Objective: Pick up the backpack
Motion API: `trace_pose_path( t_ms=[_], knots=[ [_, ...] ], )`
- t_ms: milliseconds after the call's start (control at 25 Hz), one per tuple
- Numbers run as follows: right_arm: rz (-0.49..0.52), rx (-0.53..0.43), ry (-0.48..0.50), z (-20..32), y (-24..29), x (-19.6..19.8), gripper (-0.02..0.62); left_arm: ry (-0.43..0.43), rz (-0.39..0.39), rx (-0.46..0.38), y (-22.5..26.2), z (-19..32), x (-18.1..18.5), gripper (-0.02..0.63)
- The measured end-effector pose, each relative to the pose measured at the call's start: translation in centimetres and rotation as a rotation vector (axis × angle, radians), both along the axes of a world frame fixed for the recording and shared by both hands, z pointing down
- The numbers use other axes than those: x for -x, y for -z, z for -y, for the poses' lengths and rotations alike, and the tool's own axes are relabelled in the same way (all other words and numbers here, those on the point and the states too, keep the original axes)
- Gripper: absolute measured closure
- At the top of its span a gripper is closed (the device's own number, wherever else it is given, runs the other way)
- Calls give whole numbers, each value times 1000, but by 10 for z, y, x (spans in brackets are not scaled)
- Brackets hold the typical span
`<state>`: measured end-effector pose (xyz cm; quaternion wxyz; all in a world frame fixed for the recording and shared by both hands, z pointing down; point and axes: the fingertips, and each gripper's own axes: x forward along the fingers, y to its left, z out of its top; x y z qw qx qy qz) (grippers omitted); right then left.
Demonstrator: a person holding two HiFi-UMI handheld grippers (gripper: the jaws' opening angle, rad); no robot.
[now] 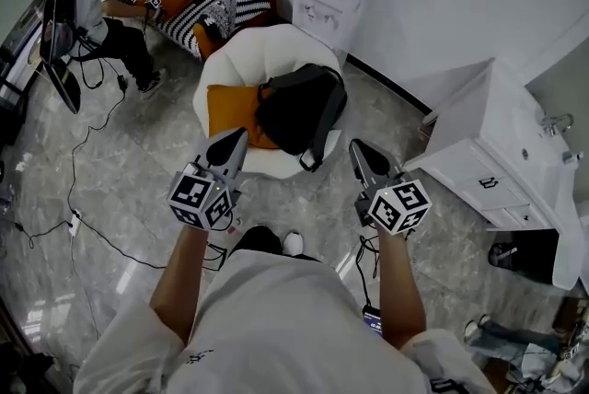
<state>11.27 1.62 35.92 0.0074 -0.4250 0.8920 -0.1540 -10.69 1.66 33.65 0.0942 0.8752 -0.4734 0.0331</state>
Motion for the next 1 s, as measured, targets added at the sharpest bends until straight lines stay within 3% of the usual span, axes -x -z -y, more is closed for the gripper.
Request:
trace_pose_path(
  t_ms=[360, 1000],
  knots=[
    [-3, 46, -42, 42, -15, 2, 594, -69, -5, 66, -28, 53, -10, 609],
    [0, 178, -136, 182, -105, 19, 594, -280, 59, 210, -116, 236, -35, 611]
  ],
)
